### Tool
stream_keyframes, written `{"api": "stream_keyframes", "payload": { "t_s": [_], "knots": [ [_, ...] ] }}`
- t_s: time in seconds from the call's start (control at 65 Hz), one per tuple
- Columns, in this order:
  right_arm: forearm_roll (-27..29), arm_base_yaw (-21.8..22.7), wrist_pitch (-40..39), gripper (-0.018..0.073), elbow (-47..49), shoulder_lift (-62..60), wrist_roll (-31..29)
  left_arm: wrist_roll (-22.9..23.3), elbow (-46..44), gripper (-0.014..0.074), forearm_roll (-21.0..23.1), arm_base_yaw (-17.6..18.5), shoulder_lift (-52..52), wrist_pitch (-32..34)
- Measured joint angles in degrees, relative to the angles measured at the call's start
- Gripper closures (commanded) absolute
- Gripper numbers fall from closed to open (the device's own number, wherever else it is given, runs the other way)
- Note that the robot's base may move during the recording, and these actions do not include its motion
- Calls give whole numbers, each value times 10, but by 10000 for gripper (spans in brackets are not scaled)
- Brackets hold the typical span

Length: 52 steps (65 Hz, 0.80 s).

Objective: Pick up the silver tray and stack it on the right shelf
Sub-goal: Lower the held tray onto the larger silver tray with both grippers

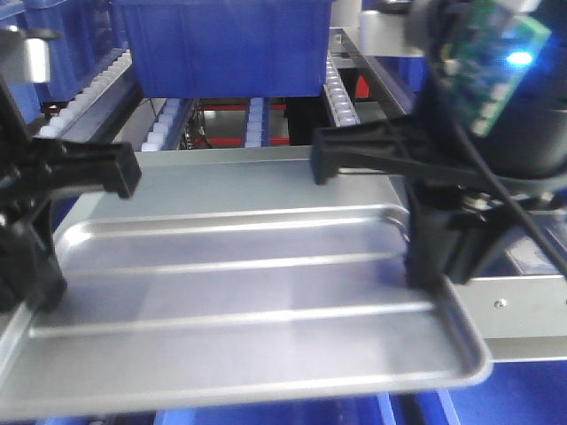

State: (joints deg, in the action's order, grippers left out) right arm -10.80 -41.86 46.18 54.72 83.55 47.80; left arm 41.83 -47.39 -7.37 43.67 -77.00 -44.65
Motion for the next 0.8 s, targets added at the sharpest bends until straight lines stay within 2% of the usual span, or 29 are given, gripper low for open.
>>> {"api": "stream_keyframes", "payload": {
  "t_s": [0.169, 0.338, 0.4, 0.584, 0.8],
  "knots": [
    [0, 36, 1, 491, 74, 69, -31, -66, -48, 697, 0, -61, -26, 11],
    [10, 77, -2, 491, 149, 140, -70, -152, -117, 697, 18, -116, -95, 27],
    [12, 87, -2, 491, 171, 160, -76, -168, -140, 696, 20, -127, -122, 32],
    [13, 115, -3, 491, 230, 214, -90, -187, -199, 696, 27, -160, -201, 48],
    [15, 138, -9, 491, 274, 259, -106, -189, -236, 697, 31, -170, -248, 59]
  ]
}}
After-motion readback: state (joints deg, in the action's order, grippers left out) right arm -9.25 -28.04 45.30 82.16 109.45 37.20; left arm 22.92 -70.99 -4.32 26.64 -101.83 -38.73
